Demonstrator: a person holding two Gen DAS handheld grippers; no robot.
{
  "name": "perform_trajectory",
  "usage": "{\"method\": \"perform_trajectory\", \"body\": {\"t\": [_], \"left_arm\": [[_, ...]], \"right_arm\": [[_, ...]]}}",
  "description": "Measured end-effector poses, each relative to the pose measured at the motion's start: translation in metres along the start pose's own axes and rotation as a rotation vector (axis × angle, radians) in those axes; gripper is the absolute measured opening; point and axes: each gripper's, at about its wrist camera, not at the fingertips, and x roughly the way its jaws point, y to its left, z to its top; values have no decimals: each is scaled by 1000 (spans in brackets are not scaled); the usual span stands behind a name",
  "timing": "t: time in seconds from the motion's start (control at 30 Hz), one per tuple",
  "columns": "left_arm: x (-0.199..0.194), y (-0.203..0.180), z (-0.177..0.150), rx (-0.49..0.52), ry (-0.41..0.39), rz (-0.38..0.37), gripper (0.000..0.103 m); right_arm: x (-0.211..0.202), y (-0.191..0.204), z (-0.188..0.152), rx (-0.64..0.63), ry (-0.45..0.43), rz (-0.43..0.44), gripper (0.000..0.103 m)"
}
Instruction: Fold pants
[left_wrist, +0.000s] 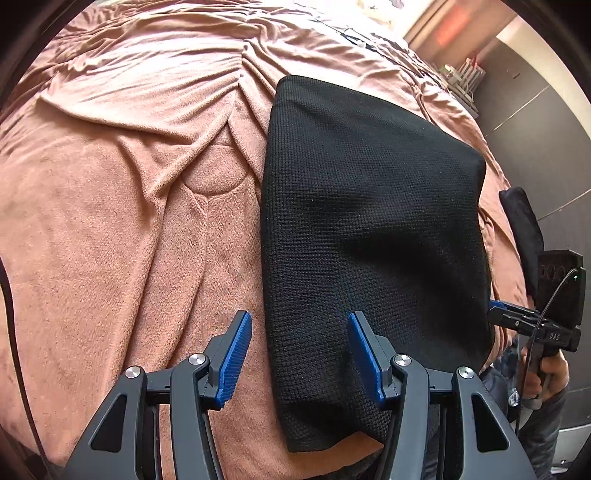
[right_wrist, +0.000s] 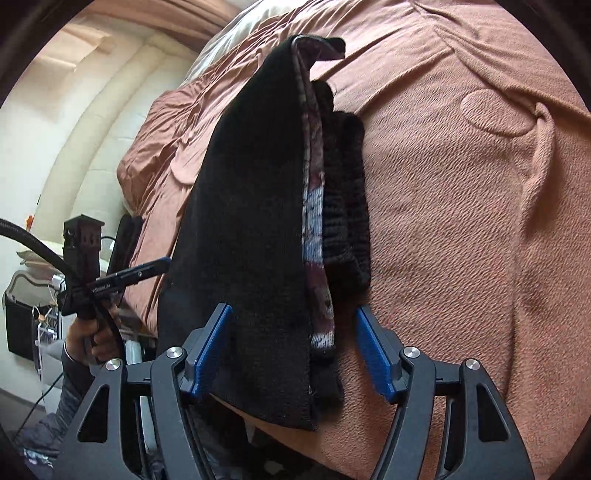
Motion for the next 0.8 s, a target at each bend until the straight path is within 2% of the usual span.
{"method": "perform_trajectory", "body": {"t": [0.1,0.13,0.17,0.2,0.23,0.27,0.37,0.5,0.6,0.7,0.73,0.77,0.8], "left_arm": [[1,0,-2,-6,2,-1,57],[1,1,-3,-8,3,-2,57],[1,1,-4,-10,3,-3,57],[2,1,-4,-11,3,-4,57],[1,1,-4,-11,3,-5,57],[1,1,-4,-11,2,-5,57],[2,1,-4,-16,-1,-6,57],[5,2,-7,-14,4,2,57],[6,3,-8,-19,8,1,57],[3,7,-8,-31,-3,-13,57],[2,7,-8,-31,-11,-14,57],[0,9,-7,-33,-18,-17,57],[-2,10,-6,-36,-25,-20,57]], "right_arm": [[4,2,2,-43,7,-42,65],[3,4,3,-61,7,-56,59],[2,7,4,-84,7,-72,29],[1,9,5,-97,17,-82,11],[-1,9,6,-105,20,-90,10],[-4,12,7,-122,12,-100,3],[-20,21,9,-158,-22,-128,3],[-40,17,14,-141,-77,-173,2],[-37,8,16,-108,-42,-221,3],[-30,11,24,-90,-2,-229,8],[-34,11,27,-90,-15,-228,14],[-38,13,30,-89,-30,-216,28],[-43,18,31,-86,-48,-198,52]]}}
